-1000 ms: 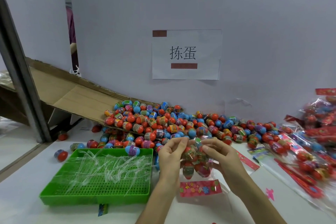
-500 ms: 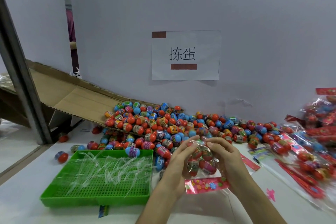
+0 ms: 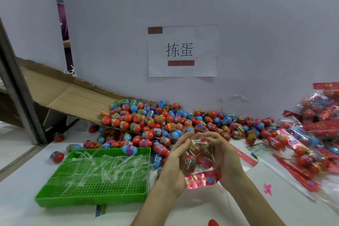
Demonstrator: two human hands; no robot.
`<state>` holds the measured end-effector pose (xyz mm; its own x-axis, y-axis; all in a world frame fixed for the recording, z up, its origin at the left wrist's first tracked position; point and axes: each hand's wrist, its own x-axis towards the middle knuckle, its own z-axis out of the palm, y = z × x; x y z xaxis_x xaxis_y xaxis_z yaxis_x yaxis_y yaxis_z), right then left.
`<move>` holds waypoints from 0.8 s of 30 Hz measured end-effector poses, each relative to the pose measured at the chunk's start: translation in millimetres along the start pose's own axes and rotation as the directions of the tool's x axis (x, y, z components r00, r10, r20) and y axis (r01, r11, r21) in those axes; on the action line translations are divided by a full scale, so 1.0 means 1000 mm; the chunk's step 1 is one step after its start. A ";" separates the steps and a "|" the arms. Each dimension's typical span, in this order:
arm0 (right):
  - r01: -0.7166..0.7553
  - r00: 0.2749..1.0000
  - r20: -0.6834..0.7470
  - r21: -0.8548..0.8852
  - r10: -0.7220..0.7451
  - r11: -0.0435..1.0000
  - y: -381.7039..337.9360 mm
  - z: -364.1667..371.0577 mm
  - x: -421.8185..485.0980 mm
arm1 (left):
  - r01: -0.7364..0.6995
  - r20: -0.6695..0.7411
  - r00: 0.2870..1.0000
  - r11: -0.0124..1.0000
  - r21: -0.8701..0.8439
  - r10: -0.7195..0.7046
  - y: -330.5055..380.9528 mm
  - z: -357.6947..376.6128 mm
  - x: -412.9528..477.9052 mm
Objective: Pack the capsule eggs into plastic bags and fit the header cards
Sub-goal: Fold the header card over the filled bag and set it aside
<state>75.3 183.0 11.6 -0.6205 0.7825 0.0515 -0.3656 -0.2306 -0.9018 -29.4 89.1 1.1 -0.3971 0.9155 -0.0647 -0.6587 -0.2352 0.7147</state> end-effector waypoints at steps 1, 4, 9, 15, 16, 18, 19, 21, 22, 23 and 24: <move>-0.006 1.000 0.003 0.006 0.006 1.000 0.000 0.000 0.000 | -0.002 -0.003 1.000 1.000 0.023 0.002 0.000 0.000 0.000; -0.011 0.999 -0.042 -0.015 0.011 1.000 0.002 -0.002 0.003 | -0.027 -0.009 1.000 0.996 0.090 0.027 -0.001 0.002 0.000; 0.002 0.996 -0.087 -0.026 -0.004 1.000 0.000 -0.002 0.005 | -0.074 0.044 0.997 0.979 0.189 0.067 -0.002 -0.001 -0.001; -0.014 0.999 -0.036 0.011 0.014 1.000 0.000 -0.003 0.002 | -0.022 0.016 1.000 0.998 0.064 0.021 0.000 0.001 -0.002; -0.013 0.999 -0.029 0.020 0.014 1.000 0.000 -0.003 0.002 | -0.010 0.017 1.000 0.999 0.048 0.009 0.000 0.001 -0.003; -0.014 0.999 -0.031 0.037 0.015 0.999 -0.001 -0.002 0.002 | 0.010 0.032 0.999 1.000 0.018 -0.011 0.001 0.003 -0.004; -0.021 0.999 -0.037 0.043 0.022 0.999 -0.002 -0.001 0.002 | 0.021 0.043 0.999 1.000 -0.004 -0.021 0.001 0.003 -0.004; -0.035 0.999 -0.034 0.064 0.037 0.997 -0.002 -0.001 0.001 | 0.046 0.055 0.998 0.997 -0.056 -0.043 0.001 0.004 -0.004; -0.042 0.999 -0.030 0.084 0.045 0.996 -0.001 -0.001 0.002 | 0.058 0.060 0.997 0.995 -0.081 -0.053 0.001 0.005 -0.004; -0.051 0.998 -0.026 0.107 0.054 0.993 -0.001 -0.001 0.002 | 0.065 0.066 0.996 0.993 -0.100 -0.058 0.001 0.005 -0.003; -0.059 0.998 -0.021 0.131 0.062 0.990 0.000 -0.002 0.003 | 0.070 0.067 0.996 0.991 -0.115 -0.063 0.001 0.005 -0.003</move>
<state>74.9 186.8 10.7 -0.6275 0.7785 -0.0138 -0.4157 -0.3500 -0.8395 -25.7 87.4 5.2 -0.3116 0.9481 -0.0627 -0.7539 -0.2065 0.6236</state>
